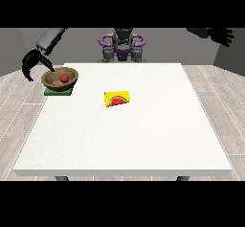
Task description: Pick the cup and pour the ball into the bowl, then pick the bowl and place it on the pad
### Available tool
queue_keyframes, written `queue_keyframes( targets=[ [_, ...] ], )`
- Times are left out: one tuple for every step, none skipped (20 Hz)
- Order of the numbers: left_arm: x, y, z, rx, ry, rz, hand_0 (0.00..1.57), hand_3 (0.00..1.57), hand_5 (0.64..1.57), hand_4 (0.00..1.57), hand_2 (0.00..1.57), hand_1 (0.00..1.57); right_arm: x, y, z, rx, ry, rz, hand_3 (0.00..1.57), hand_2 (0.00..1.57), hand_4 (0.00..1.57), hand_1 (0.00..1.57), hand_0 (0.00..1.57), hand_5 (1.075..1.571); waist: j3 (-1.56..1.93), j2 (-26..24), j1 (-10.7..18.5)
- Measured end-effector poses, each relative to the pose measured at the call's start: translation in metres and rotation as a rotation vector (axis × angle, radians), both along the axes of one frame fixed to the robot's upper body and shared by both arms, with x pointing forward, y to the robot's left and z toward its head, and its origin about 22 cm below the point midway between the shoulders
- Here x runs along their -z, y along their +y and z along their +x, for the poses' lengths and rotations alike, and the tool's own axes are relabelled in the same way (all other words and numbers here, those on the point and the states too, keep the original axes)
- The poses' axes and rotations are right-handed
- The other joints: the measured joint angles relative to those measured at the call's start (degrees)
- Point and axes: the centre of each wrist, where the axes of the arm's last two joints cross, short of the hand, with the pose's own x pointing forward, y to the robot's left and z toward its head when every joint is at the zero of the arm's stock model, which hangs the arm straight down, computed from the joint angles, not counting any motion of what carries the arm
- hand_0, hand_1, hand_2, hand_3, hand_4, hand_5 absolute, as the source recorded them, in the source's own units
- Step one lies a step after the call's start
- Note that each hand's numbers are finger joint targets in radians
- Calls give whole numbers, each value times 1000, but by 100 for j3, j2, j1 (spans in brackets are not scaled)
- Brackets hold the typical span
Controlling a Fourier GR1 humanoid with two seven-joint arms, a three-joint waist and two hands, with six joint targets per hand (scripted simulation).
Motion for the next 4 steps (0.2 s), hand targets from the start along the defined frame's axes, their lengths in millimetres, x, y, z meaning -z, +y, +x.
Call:
queue_keyframes(
  targets=[
    [9, -15, 4, 22, 27, -9, 0, 0, 1559, 902, 0, 0, 1, -1, -1, -3, 26, 1, 0, 0, 0, 0, 0, 1356, 1, -188, -3],
    [15, -26, 7, 31, 63, -12, 0, 0, 1559, 902, 0, 0, 5, 1, -1, -11, 52, 7, 99, 0, 269, 0, 0, 1378, 0, -422, -10],
    [20, -33, 8, 41, 88, -15, 0, 0, 1559, 902, 0, 0, -3, 1, 3, -27, 55, 11, 0, 0, 416, 0, 0, 1383, 2, -584, -2],
    [30, -41, 9, 33, 129, -19, 0, 0, 1559, 902, 0, 0, -6, 10, 10, -57, 64, 21, 0, 0, 476, 0, 0, 1434, -4, -830, -77]
  ],
)
